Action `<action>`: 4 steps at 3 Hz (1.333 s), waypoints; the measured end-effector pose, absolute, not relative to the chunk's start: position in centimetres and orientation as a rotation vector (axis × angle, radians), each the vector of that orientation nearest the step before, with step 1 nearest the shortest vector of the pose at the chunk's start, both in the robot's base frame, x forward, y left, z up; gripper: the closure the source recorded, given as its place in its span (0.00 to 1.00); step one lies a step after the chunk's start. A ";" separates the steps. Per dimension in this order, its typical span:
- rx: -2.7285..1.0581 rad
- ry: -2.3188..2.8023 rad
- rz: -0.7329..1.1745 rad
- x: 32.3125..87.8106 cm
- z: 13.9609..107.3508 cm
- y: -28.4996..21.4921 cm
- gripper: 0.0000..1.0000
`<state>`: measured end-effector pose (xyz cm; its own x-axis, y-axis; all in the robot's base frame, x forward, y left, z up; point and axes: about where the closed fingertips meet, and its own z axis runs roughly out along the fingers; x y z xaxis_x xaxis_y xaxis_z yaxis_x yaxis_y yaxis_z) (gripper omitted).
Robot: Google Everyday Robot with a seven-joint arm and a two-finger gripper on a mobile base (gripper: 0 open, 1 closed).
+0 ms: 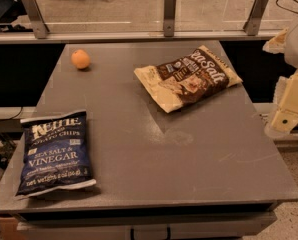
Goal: Pick brown chip bag
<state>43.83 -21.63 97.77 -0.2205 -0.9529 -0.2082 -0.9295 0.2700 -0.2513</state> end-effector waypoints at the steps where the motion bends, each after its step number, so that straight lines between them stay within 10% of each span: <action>1: -1.722 2.228 -0.104 43.8 97.8 -21.6 0.00; 4: -1.645 1.979 0.032 54.5 93.2 -19.3 0.00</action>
Offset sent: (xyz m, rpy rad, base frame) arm 0.0461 0.0098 -0.0266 0.1052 -0.0529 0.0840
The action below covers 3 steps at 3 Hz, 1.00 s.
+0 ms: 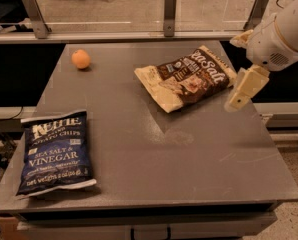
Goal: Pick brown chip bag
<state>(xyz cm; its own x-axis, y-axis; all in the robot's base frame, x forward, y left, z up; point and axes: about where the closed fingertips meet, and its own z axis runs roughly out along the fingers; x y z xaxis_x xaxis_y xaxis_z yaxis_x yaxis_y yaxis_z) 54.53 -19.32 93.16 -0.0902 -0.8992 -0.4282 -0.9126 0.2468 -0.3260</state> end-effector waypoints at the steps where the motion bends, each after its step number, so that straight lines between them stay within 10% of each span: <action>1: -1.578 1.912 0.086 58.7 91.5 -18.0 0.00; 3: -1.468 1.885 0.220 64.0 86.9 -16.3 0.00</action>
Offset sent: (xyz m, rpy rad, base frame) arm 0.1118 0.0325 -0.0667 0.2699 -0.0565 -0.0210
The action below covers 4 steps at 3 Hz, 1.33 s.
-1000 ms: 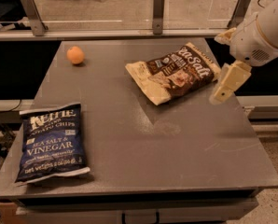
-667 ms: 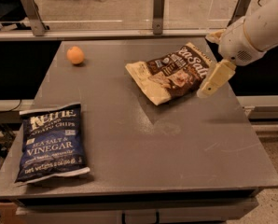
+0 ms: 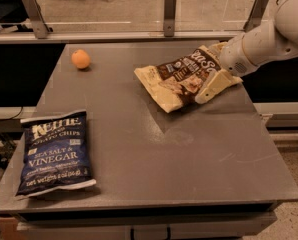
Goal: Pick brown chip bag
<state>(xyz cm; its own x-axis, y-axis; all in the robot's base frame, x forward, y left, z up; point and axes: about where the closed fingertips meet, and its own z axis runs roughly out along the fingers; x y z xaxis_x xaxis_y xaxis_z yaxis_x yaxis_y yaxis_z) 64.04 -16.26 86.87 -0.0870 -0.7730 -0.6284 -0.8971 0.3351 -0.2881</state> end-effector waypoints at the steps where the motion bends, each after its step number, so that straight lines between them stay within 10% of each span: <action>1: -1.436 1.899 0.274 65.3 85.0 -15.9 0.17; 4: -1.410 1.801 0.333 66.3 87.7 -14.2 0.87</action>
Offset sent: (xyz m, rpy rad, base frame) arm 0.0251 0.0047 -0.0240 0.0953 0.0374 -0.0174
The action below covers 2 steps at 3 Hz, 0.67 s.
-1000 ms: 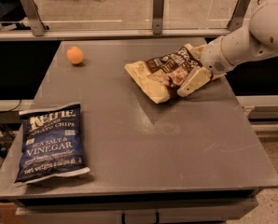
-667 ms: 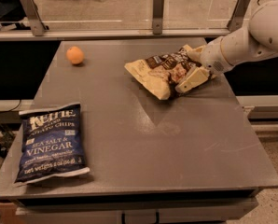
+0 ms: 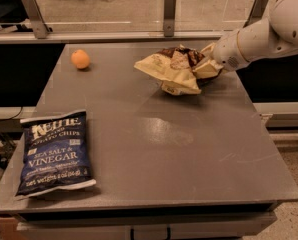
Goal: Pick brown chip bag
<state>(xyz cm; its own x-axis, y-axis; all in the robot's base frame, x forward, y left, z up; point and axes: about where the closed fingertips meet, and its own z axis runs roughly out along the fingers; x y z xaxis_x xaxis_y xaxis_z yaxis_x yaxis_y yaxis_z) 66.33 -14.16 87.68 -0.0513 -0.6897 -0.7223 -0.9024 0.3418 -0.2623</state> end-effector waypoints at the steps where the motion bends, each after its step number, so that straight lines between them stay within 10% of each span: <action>1: -1.406 1.698 0.349 66.4 91.3 -12.9 1.00; 2: -1.397 1.641 0.361 66.2 93.2 -12.4 1.00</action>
Offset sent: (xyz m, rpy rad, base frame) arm -0.0038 0.0184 0.0842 0.1329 -0.1569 0.0792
